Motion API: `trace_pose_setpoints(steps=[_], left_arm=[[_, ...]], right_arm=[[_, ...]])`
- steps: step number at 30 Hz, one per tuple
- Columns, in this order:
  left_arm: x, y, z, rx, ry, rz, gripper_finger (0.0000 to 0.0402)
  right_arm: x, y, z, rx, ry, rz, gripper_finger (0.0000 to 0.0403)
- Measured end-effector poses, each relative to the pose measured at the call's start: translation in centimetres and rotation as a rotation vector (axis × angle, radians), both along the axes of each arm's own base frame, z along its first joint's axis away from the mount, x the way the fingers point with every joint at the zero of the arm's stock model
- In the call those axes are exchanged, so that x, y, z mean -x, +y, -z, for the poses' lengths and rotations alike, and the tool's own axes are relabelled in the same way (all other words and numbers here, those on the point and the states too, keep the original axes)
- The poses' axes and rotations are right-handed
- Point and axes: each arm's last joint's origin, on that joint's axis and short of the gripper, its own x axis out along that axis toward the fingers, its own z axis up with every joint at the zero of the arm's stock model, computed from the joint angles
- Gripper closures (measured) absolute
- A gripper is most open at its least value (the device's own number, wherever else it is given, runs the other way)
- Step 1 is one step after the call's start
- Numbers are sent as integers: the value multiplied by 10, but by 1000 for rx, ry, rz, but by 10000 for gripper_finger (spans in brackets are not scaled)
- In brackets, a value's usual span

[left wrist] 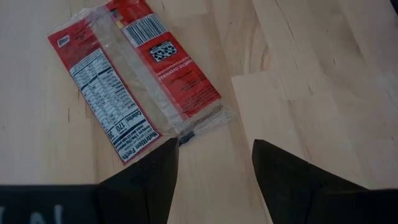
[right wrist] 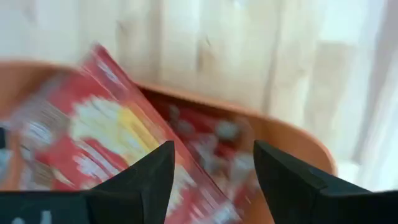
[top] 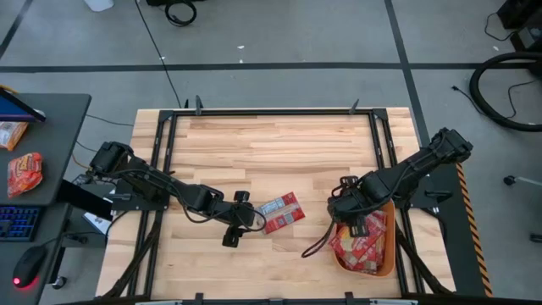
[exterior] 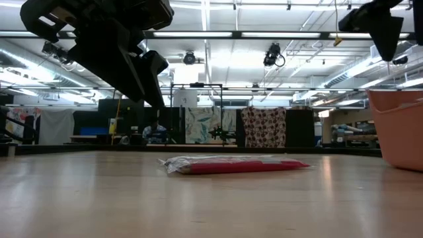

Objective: Sort popcorn bags into baskets
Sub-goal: Put the red popcorn bag into the orange bin

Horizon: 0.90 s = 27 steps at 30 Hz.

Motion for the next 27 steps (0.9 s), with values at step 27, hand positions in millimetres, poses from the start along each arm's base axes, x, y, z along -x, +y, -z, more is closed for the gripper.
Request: trace_pose_setpoints(steps=[27], left_arm=[[-1,2,0,0,0,-7,193]], right_arm=[[30,62,58,125,278,-75,208]])
